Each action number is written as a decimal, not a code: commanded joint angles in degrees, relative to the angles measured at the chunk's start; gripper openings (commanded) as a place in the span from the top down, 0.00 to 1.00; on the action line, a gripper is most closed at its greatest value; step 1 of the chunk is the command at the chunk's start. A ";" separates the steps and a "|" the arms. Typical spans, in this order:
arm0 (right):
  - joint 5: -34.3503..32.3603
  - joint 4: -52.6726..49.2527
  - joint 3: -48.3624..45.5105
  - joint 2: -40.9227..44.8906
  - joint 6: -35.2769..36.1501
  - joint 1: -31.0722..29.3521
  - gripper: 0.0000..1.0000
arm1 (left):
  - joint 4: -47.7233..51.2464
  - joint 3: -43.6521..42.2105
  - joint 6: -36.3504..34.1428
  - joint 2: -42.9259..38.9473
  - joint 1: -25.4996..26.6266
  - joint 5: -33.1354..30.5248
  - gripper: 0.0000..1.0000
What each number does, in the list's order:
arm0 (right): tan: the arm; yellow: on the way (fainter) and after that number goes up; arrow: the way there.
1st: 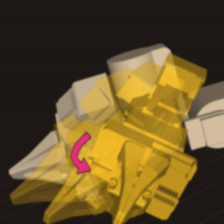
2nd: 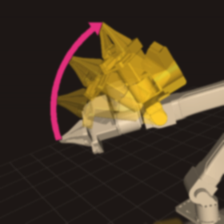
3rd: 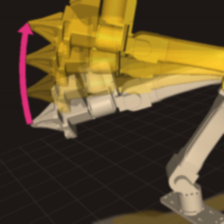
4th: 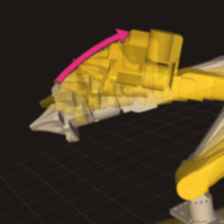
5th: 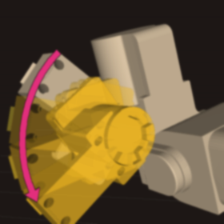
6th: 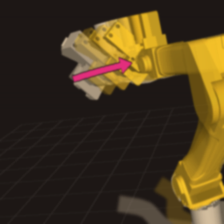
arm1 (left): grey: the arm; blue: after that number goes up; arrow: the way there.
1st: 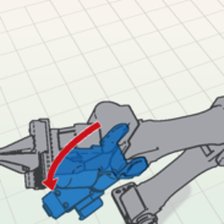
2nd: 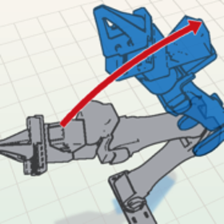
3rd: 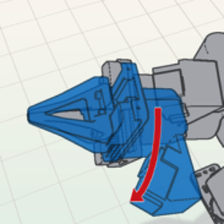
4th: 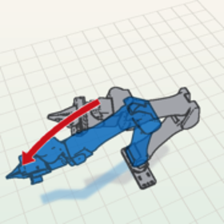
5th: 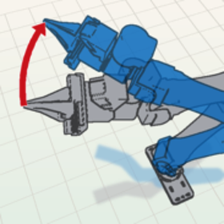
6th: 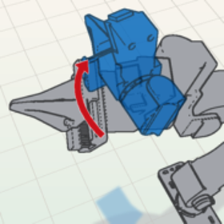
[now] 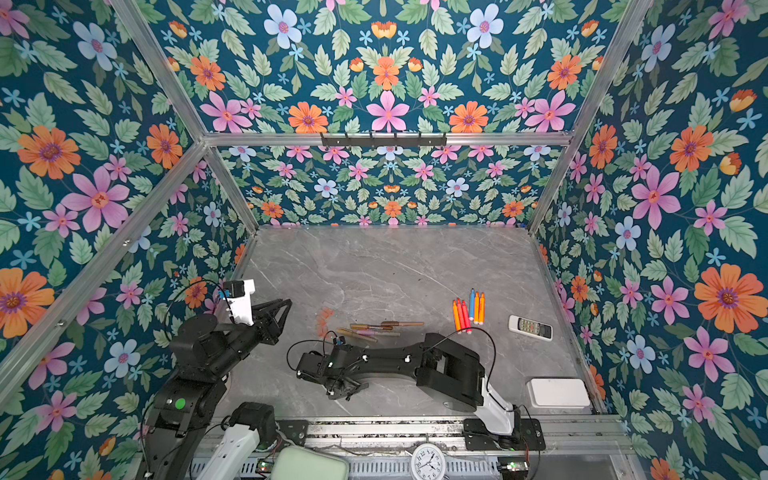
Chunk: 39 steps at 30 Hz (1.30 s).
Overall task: Open the pen caps
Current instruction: 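Reach the right gripper to the capped purple marker and grasp its barrel, then raise the purple marker toward the left gripper while the left reaches for its cap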
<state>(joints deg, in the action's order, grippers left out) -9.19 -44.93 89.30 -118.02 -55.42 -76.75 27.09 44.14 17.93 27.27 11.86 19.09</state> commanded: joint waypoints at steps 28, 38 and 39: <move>30.86 15.68 -28.59 45.22 32.38 30.31 1.00 | -56.66 1.37 43.05 50.68 9.18 12.10 0.50; 30.65 7.92 -22.35 40.79 35.10 34.35 1.00 | -62.58 -0.19 48.12 53.52 16.24 13.44 0.51; 30.85 8.11 -22.49 40.53 34.93 34.36 1.00 | -62.76 -0.58 47.98 53.35 16.63 13.27 0.51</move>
<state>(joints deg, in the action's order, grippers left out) 21.85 -34.79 66.87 -76.90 -21.47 -42.35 -31.07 44.14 64.51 80.95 27.62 31.62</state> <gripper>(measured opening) 0.117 0.492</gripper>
